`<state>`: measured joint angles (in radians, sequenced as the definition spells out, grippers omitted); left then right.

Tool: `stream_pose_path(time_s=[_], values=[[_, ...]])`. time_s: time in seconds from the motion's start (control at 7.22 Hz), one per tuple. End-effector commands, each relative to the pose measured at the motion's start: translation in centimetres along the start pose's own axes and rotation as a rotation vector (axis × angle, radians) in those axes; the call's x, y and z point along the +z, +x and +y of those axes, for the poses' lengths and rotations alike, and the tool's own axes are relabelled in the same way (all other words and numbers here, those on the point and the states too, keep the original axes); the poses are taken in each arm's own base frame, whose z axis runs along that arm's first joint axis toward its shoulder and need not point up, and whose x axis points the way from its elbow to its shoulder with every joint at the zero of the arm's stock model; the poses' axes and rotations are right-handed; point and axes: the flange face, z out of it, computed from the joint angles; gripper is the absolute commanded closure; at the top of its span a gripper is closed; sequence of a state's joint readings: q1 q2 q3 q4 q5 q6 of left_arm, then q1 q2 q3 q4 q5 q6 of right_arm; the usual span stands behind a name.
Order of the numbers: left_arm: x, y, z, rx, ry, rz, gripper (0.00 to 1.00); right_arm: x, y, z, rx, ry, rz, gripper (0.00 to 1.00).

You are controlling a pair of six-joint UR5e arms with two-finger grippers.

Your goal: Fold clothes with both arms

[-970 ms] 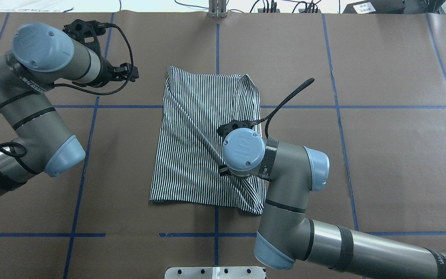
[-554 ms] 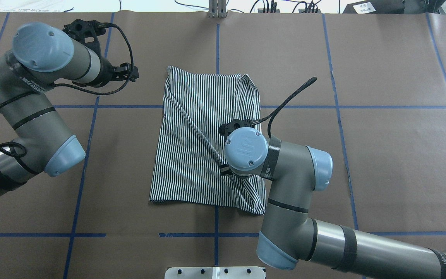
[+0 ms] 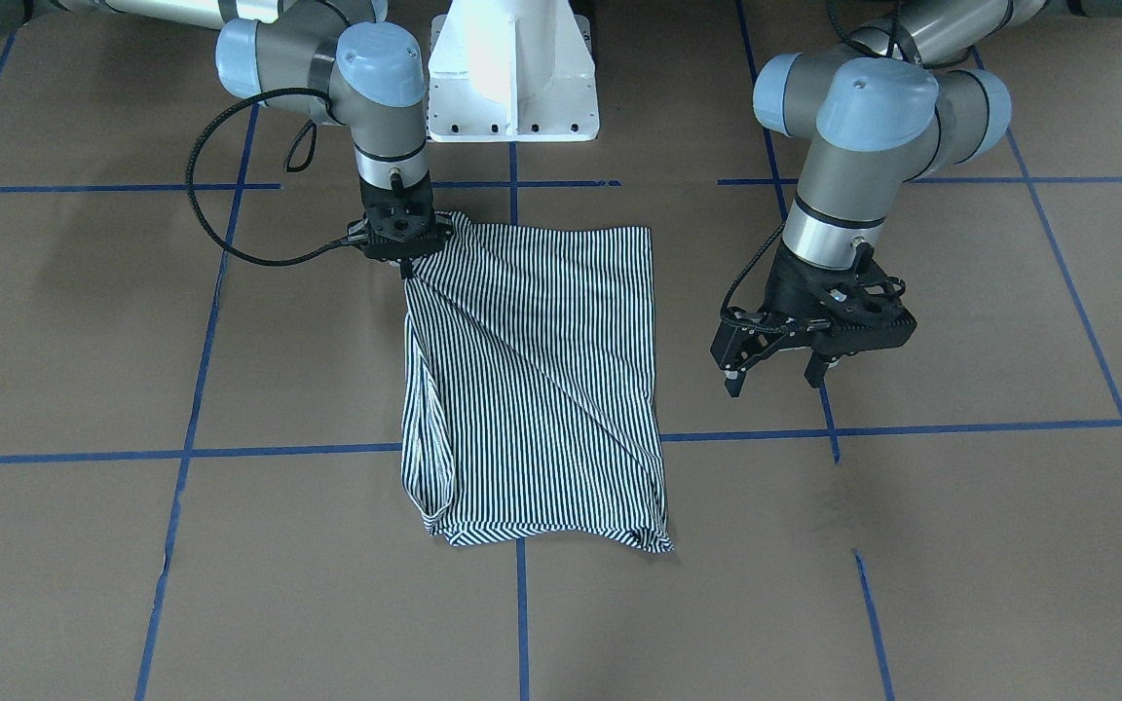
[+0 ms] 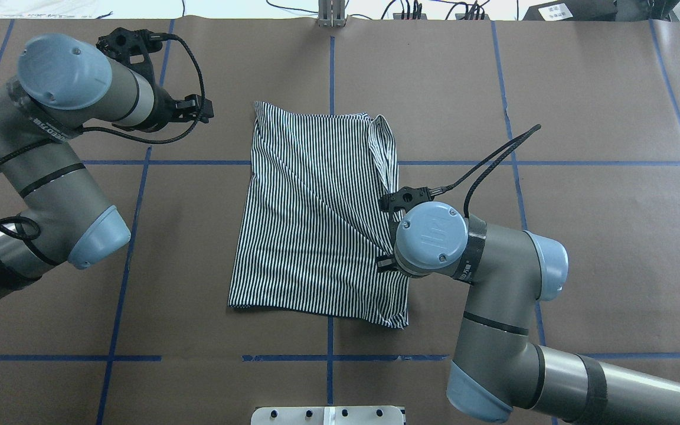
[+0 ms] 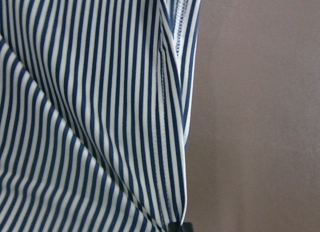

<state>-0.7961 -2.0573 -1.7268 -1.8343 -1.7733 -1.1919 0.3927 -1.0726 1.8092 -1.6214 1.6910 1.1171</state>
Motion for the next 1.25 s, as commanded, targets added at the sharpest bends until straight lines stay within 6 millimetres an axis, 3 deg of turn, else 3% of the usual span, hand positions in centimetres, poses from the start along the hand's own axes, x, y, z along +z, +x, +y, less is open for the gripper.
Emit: stream_pose_path(time_s=[0.0,0.28,0.42,0.55,0.69,0.83,0.97,1.11], values=[[0.0,0.1,0.0,0.0,0.001,0.002,0.0,0.0,0.7,-0.1,0.01,0.004,0.006,0.0],[0.0,0.1,0.0,0.0,0.001,0.002,0.0,-1.4,2.1,-3.2,0.049,0.046,0.001,0.0],[-0.1,-0.1,-0.3,-0.002,0.004,0.001,0.0,-2.2,2.0,-6.3,0.07,0.085,-0.016,0.0],[-0.2,-0.1,-0.4,-0.002,0.005,0.005,0.0,-2.7,0.2,-9.3,0.086,0.11,-0.03,0.0],[-0.4,0.2,-0.4,-0.004,0.0,0.013,0.0,-4.2,0.3,-11.5,0.106,0.108,-0.073,0.0],[-0.7,0.5,0.0,-0.01,-0.03,0.032,0.0,-5.4,0.8,-12.5,0.12,0.107,-0.144,0.0],[-1.1,0.6,1.7,-0.068,-0.157,0.077,0.0,-5.7,0.6,-12.3,0.134,0.08,-0.173,0.0],[-1.7,2.0,3.9,-0.209,-0.23,0.11,0.0,-6.0,0.3,-12.1,0.148,0.063,-0.188,0.0]])
